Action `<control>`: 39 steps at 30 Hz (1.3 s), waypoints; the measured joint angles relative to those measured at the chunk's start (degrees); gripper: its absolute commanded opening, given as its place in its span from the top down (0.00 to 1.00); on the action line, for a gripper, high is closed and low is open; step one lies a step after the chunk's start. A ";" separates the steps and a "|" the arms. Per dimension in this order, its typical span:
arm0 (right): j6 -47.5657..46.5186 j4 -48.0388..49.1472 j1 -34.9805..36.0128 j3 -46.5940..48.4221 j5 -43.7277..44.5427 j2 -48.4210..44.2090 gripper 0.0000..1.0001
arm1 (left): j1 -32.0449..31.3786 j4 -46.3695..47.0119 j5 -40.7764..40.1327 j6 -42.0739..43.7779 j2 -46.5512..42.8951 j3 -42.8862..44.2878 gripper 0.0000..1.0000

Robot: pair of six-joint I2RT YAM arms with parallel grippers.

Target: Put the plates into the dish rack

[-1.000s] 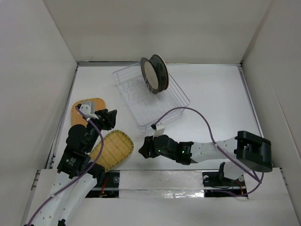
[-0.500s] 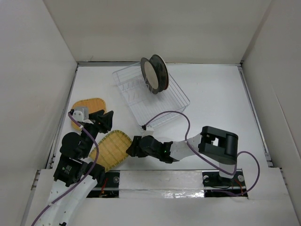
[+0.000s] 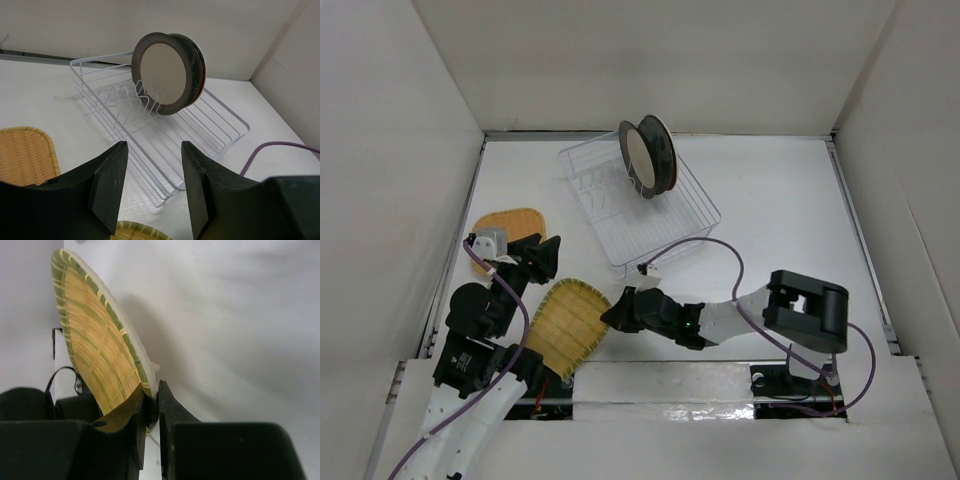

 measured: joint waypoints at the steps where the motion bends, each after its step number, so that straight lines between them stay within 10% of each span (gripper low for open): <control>1: -0.52 -0.92 0.31 -1.42 0.81 -2.27 1.00 | 0.02 0.00 0.04 0.00 0.00 0.00 0.57; 15: -31.17 -14.03 -8.04 11.85 20.24 -26.58 1.00 | 0.02 -0.02 -0.83 0.00 -1.11 0.00 0.57; 30: -71.73 -2.64 -19.82 45.79 42.05 7.30 1.00 | 0.02 -0.02 -1.46 -0.22 -0.20 0.00 0.57; 39: -79.78 -2.99 -19.85 53.46 43.65 16.92 1.00 | 0.02 -0.02 -1.55 -0.22 1.01 0.00 0.57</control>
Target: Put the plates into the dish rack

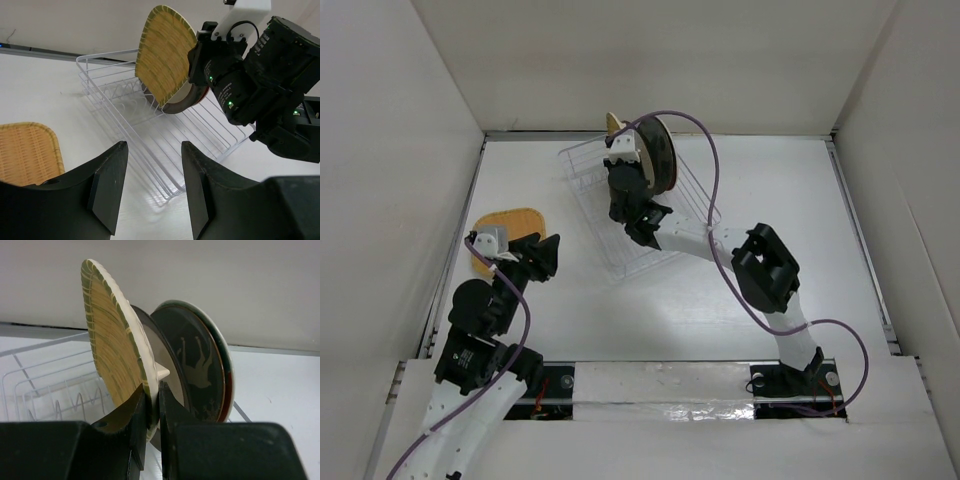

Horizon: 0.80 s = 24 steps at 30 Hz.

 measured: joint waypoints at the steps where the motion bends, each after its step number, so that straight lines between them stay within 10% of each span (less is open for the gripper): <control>1: 0.26 -0.81 0.00 0.35 -0.13 0.81 1.00 | 0.00 0.00 -0.07 0.00 0.20 0.00 0.57; 12: 4.57 -3.87 1.09 2.01 -0.94 6.34 0.96 | 0.00 -0.39 -2.51 -0.81 3.98 0.04 0.47; 16: 7.17 -4.63 1.07 1.27 -1.88 5.60 0.55 | 0.00 -0.81 -2.23 -2.71 6.73 0.07 0.42; 24: 17.38 -12.28 -0.98 -7.91 -14.69 -7.10 0.15 | 0.00 -1.55 -5.66 -8.24 15.32 3.26 0.43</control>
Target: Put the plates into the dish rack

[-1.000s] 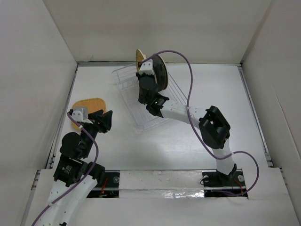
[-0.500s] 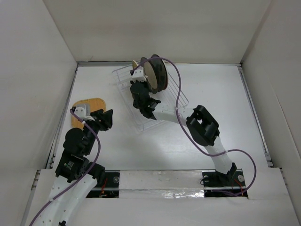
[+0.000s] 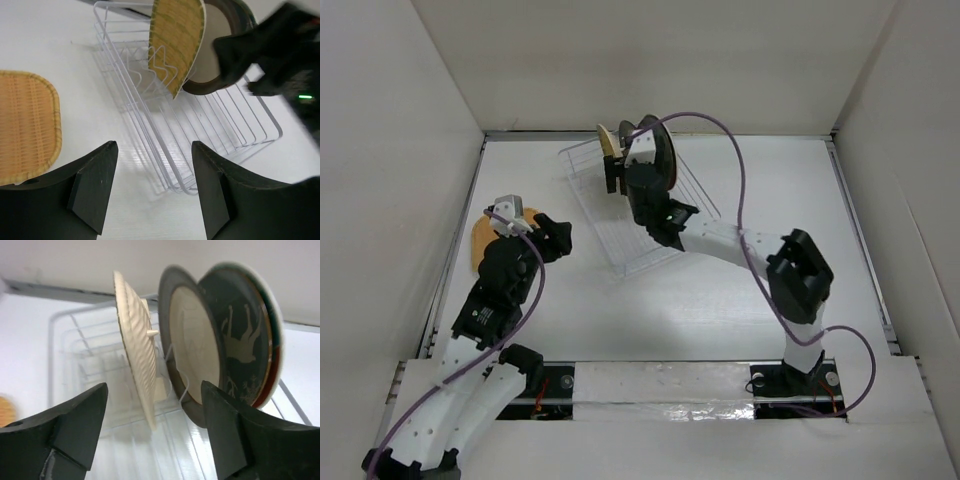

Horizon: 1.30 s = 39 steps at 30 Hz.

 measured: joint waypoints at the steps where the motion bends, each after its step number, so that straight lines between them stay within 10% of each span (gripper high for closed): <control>1: 1.03 -0.81 -0.28 -1.03 -2.23 -2.73 0.08 | 0.00 0.26 -0.59 -1.09 1.38 0.15 0.45; 10: 5.49 -0.83 -2.14 -10.32 -23.54 -26.14 0.01 | 8.04 6.86 -3.43 -17.18 13.25 -4.74 0.80; 20: 11.02 -1.05 -8.87 -17.53 -38.69 -32.13 0.01 | 22.14 1.86 -4.20 -33.77 2.25 -20.44 0.28; 32: 13.53 -0.81 -8.92 -18.25 -45.55 -33.46 0.02 | 23.02 4.15 -8.44 -47.12 7.28 -27.30 0.32; 39: 14.14 -0.79 -9.53 -18.27 -47.54 -33.44 0.03 | 34.86 20.90 -3.76 -49.40 17.75 -30.23 0.40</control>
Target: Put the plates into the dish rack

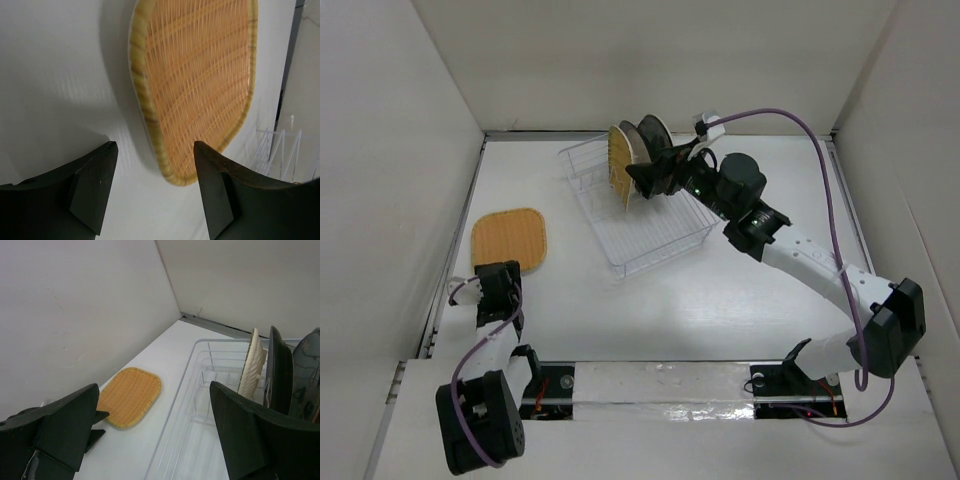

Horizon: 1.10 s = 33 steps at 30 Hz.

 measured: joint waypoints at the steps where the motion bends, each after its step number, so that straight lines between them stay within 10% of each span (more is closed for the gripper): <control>1: 0.07 0.02 -0.26 0.00 -0.28 0.00 0.03 | 1.31 2.25 0.61 -0.02 1.07 -0.31 0.40; 9: 1.29 0.02 -4.57 -0.07 -1.40 0.09 0.05 | 4.15 18.71 3.37 -0.37 10.10 -3.45 0.48; 15: 2.03 0.37 -5.05 -0.79 -1.90 0.09 0.06 | 4.52 28.11 5.77 -0.94 19.43 -3.39 1.00; 26: 2.60 0.42 -4.70 -1.01 -2.58 0.09 0.15 | 5.38 23.08 8.20 3.74 1.07 -5.53 1.00; 27: 2.80 0.44 -4.52 -1.01 -3.21 0.09 0.20 | 5.38 20.72 8.17 4.79 -3.93 -5.53 1.00; 31: 3.50 0.31 -4.24 -0.11 -8.57 0.98 1.00 | 5.38 11.32 7.98 7.93 -19.89 -5.64 1.00; 33: 4.00 -0.76 -3.85 3.17 -13.81 3.76 1.00 | 5.38 8.13 7.98 9.46 -24.72 -5.64 1.00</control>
